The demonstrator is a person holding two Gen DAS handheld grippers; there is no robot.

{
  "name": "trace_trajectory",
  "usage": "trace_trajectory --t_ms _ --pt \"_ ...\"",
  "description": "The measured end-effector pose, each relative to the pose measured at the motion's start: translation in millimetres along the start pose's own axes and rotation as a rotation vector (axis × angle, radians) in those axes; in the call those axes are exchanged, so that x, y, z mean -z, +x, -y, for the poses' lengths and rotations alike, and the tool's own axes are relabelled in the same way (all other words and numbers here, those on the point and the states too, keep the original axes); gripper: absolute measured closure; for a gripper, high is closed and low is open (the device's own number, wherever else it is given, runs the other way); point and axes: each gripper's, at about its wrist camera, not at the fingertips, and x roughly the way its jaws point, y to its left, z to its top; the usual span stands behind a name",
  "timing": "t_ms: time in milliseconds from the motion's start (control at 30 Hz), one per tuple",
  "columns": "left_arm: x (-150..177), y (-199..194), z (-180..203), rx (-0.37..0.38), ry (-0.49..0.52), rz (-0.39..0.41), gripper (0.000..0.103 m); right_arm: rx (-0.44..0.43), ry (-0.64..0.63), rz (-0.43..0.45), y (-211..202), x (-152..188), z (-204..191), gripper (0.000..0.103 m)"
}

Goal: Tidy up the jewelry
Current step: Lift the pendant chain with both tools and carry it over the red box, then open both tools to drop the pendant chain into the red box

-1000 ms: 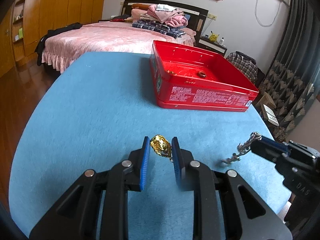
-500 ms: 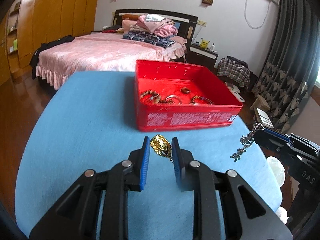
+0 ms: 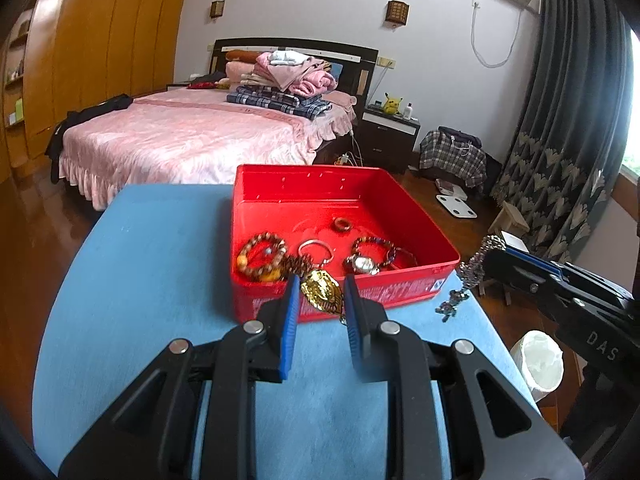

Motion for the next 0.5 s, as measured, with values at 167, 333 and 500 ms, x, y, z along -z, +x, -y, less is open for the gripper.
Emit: trace_trajectory --t_ms 167,333,500 --pt "-16.4 13.7 2.7 0.012 -0.004 0.012 0.083 0.003 0.011 0.011 15.1 -15.3 6.9 0.09" --pt "-37.3 32.8 4.1 0.019 0.0 0.028 0.083 0.009 0.018 0.015 33.8 -30.3 16.6 0.09" --pt "-52.5 56.2 5.3 0.016 0.009 0.027 0.082 0.005 0.039 -0.002 61.1 -39.2 30.7 0.09"
